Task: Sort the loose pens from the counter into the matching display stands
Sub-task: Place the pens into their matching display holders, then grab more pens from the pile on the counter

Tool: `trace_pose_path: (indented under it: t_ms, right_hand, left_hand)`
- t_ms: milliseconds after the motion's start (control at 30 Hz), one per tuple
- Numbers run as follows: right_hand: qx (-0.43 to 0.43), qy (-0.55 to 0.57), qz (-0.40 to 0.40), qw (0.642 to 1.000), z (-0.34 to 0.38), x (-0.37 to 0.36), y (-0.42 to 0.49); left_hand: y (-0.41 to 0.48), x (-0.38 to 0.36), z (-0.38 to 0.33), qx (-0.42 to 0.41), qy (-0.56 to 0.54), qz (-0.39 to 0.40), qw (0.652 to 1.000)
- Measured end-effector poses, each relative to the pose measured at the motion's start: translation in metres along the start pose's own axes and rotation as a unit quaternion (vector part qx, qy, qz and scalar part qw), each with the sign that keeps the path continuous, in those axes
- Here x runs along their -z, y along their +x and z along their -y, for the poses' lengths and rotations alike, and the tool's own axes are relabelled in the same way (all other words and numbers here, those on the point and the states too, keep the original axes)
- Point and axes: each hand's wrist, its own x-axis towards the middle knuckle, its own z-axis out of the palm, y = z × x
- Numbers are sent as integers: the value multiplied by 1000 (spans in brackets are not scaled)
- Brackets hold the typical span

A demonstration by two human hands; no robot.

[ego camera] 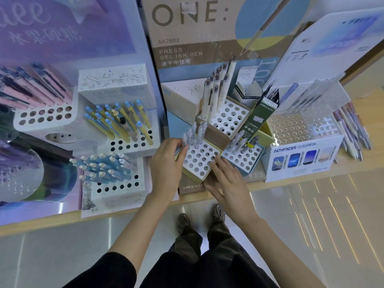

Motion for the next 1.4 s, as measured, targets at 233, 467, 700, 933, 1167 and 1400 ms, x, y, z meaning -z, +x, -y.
trace_pose_path:
  t_ms: [233,467,700,933,1167,1400]
  right_hand:
    - [-4,16,7,1000,-4,-4,1]
    - [11,27,16,999,-9,0,3]
    - [18,68,-51,996,-23,23,-15]
    - [-138,134,-88,977,-92,63,-74]
    - [-202,150,-95,963,-222,125,-111]
    - [-222,153,-57,961,-368,190,-81]
  left_hand:
    - [-4,-2,-1,28,-26,-13,999]
    - [-4,-8,3,28,-13,-4,1000]
    - [-71,-17,-1,-40,39,51,997]
    - [-98,-57,-40,38,165,160,973]
    - [-96,-112,-114,59,160,45,984]
    - [-72,-278,-260,23,-51,233,971]
